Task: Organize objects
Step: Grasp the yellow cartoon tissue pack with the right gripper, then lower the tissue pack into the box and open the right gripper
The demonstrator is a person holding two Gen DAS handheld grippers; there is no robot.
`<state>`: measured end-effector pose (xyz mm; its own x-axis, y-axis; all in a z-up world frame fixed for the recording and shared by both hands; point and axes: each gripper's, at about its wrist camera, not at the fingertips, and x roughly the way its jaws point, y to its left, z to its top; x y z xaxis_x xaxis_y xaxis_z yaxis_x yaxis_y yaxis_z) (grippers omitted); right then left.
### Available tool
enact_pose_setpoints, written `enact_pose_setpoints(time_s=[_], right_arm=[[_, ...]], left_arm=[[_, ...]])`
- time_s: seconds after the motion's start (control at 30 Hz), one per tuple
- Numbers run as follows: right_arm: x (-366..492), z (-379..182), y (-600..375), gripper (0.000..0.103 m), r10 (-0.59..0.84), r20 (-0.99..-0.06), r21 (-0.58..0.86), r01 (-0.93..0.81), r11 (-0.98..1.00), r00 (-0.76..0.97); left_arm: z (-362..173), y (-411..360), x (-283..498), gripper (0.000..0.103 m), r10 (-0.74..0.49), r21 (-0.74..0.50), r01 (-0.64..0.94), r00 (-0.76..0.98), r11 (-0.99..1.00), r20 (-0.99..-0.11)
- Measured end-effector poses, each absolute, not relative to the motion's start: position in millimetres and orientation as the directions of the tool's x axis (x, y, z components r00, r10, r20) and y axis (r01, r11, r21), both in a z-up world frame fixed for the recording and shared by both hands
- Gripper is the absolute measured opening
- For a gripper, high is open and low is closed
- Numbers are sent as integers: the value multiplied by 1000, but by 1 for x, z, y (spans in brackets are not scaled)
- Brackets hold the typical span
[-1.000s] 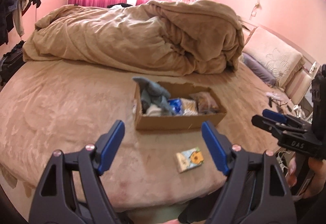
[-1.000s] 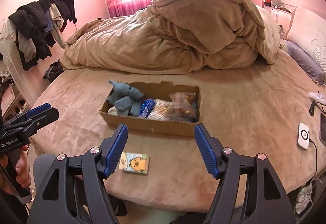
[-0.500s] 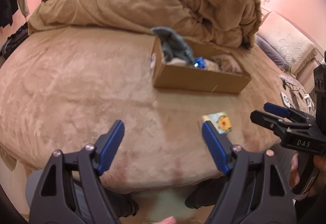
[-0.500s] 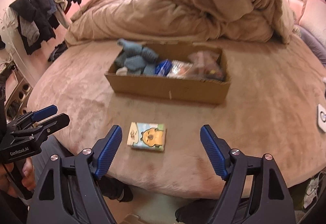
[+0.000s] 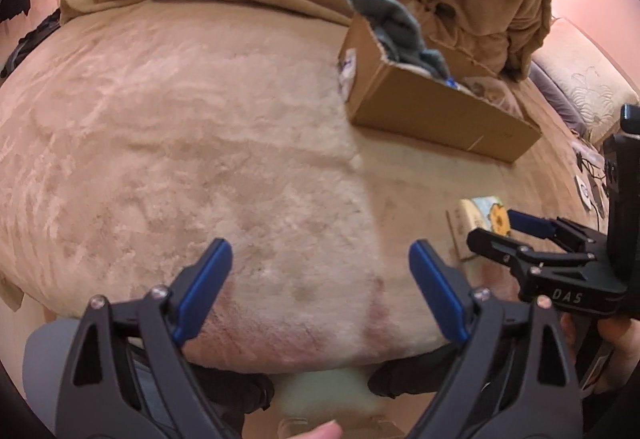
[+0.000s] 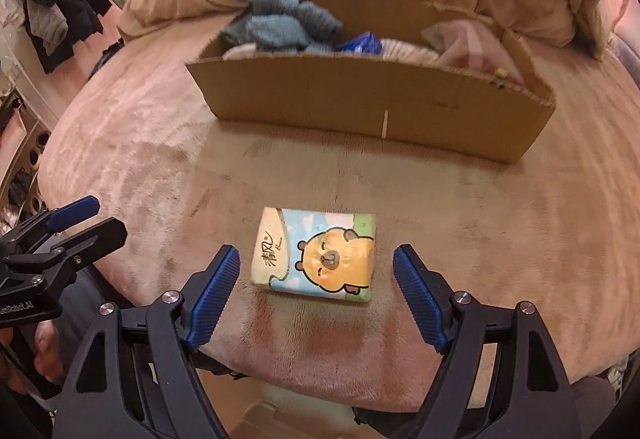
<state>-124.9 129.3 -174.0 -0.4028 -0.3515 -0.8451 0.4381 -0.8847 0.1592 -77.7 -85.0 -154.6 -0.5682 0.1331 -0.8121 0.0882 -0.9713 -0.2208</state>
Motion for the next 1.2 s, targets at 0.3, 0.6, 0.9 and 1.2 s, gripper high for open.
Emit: enact_pose_setpoints(time_s=[0.3,0.6,0.9,1.2], right_arm=[[-127,-184,130,68,-352,-852,151,461,-874,-388],[-129,-145,159,68,-375,-816,172,435,-884,-439],[-151,-90,176,68,-389,-759,169,419,-892,-522],[-186,-67,171,68,-414,-722,188,419,-888,-555]], left_arm=[[-159,-76,-84,91,130,-205,77,-547,-976,-827],[-113,-63,-89,91,139,-204,41,-602,-978,-786],[-55,-62,-110,91,133,-191,9,-683,-982,-718],[-28,-65,-150,92,121,-174,-3,-729,-985,-673]])
